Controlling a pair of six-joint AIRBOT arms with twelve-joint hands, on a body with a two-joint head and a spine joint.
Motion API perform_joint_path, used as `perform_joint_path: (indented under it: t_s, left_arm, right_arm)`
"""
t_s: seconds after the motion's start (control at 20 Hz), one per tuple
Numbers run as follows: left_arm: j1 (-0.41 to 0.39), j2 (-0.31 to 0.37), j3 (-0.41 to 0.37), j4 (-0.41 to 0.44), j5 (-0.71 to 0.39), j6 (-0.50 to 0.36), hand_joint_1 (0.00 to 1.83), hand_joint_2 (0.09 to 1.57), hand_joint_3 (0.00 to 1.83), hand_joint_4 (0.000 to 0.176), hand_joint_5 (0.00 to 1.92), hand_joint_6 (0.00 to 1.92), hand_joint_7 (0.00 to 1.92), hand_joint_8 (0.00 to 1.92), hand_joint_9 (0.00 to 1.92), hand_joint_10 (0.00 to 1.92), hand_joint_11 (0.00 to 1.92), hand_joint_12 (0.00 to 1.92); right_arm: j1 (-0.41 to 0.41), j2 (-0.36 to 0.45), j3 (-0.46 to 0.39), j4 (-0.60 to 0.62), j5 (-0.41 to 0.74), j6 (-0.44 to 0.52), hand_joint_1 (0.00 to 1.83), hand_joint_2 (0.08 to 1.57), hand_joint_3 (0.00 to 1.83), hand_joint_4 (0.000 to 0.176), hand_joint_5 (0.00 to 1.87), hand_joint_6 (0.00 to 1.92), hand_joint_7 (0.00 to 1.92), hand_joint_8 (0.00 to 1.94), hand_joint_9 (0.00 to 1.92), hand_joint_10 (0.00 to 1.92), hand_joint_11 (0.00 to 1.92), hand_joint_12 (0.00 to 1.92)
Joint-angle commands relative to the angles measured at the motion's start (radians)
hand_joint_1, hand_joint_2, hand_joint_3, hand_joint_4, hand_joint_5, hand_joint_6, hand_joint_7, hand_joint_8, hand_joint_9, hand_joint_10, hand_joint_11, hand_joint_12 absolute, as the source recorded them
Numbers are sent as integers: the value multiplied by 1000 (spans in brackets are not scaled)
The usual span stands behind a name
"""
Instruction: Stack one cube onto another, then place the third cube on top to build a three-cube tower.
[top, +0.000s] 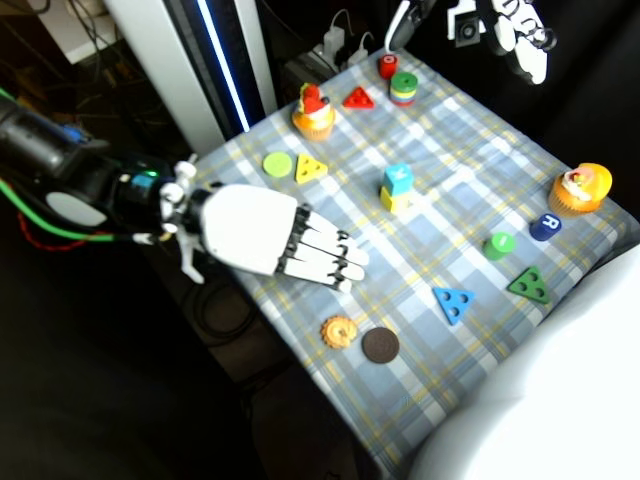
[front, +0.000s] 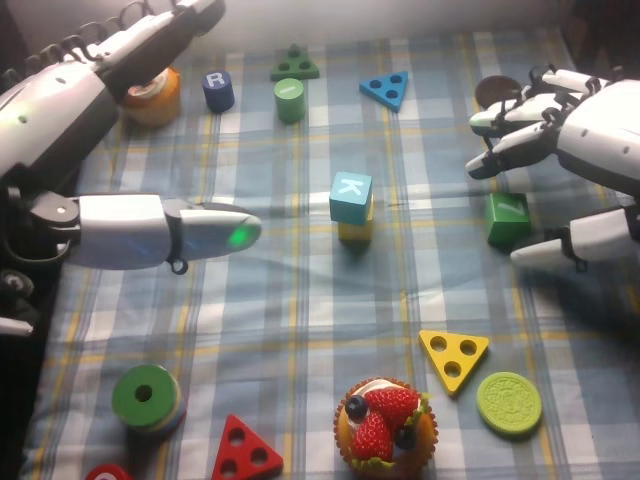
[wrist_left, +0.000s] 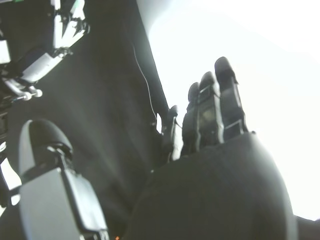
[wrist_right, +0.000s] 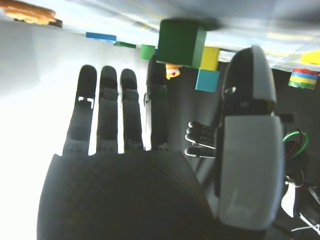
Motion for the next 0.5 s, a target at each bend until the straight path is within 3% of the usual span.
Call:
perform_joint_path:
  t_s: [0.0, 0.2, 0.45]
  left_arm:
    - [-7, 0, -3, 25, -131, -13, 807, 773, 1, 176, 44, 3, 103, 2, 122, 3, 0, 413]
    - [-3, -1, -3, 24, -140, -26, 807, 784, 1, 176, 49, 1, 110, 1, 122, 0, 0, 369]
    - [6, -5, -3, 16, -139, -28, 792, 791, 0, 176, 42, 0, 111, 1, 98, 0, 0, 120]
  right_arm:
    - [18, -6, 4, 16, 88, -7, 842, 943, 3, 0, 675, 6, 336, 2, 274, 5, 0, 780]
    - [39, -24, 25, 16, 58, -14, 897, 960, 2, 0, 757, 16, 372, 3, 256, 0, 0, 661]
    - [42, -24, 27, 16, 52, -16, 992, 941, 0, 0, 981, 62, 549, 14, 435, 23, 0, 1057]
